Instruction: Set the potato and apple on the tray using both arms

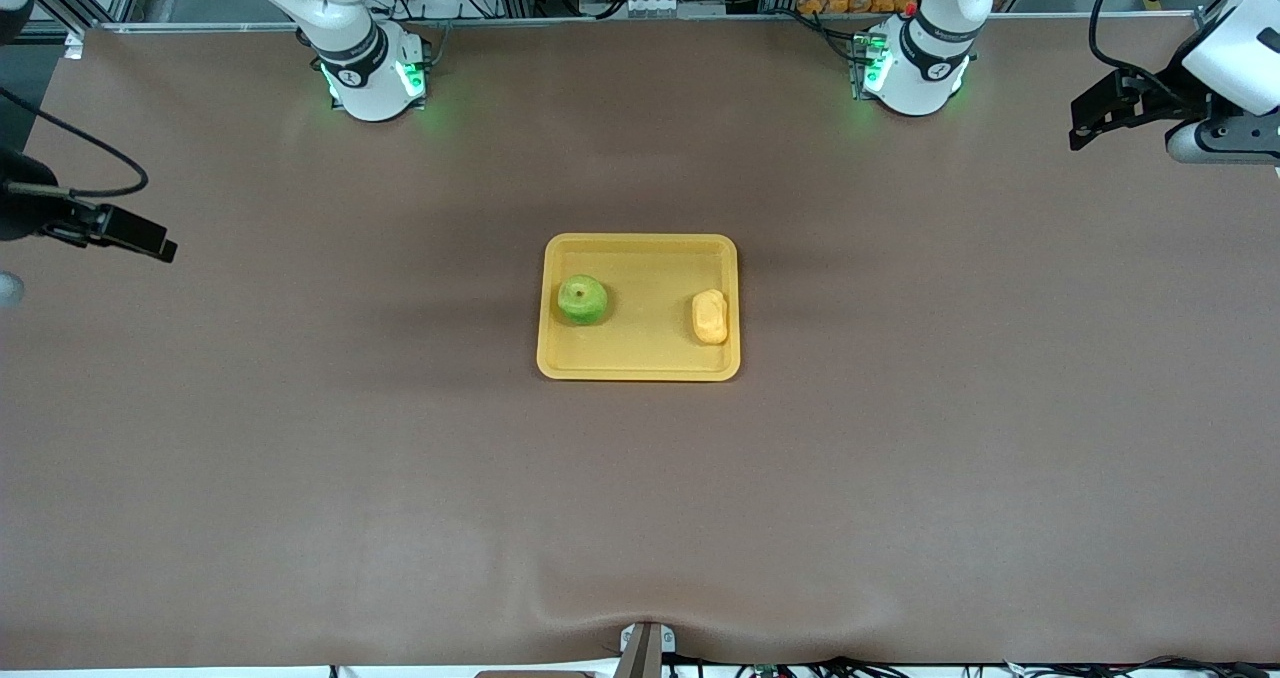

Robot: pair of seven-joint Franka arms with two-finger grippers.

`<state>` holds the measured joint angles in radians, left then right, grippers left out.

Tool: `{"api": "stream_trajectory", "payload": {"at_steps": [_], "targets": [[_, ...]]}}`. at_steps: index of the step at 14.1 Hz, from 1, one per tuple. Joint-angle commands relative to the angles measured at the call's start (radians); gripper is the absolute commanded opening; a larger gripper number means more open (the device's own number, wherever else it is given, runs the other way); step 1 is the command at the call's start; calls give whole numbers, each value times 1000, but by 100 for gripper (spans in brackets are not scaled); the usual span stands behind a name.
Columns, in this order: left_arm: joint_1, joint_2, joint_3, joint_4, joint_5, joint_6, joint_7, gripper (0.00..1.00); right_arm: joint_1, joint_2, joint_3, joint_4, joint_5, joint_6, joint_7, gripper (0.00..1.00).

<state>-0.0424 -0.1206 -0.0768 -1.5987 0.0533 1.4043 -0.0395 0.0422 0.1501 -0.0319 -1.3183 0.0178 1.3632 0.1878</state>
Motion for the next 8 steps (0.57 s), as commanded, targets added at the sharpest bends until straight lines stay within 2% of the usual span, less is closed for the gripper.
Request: {"api": "stream_trajectory", "payload": {"at_steps": [1, 4, 8], "targets": [[6, -16, -1, 0, -20, -27, -5, 100, -10, -109, -2, -123, -22, 42, -129, 100], [2, -10, -1, 0, -18, -27, -8, 100, -27, -126, -3, -130, -24, 43, -168, 100], [1, -10, -1, 9, -18, -25, -6, 100, -45, -178, -3, -212, -21, 89, -203, 100]]}}
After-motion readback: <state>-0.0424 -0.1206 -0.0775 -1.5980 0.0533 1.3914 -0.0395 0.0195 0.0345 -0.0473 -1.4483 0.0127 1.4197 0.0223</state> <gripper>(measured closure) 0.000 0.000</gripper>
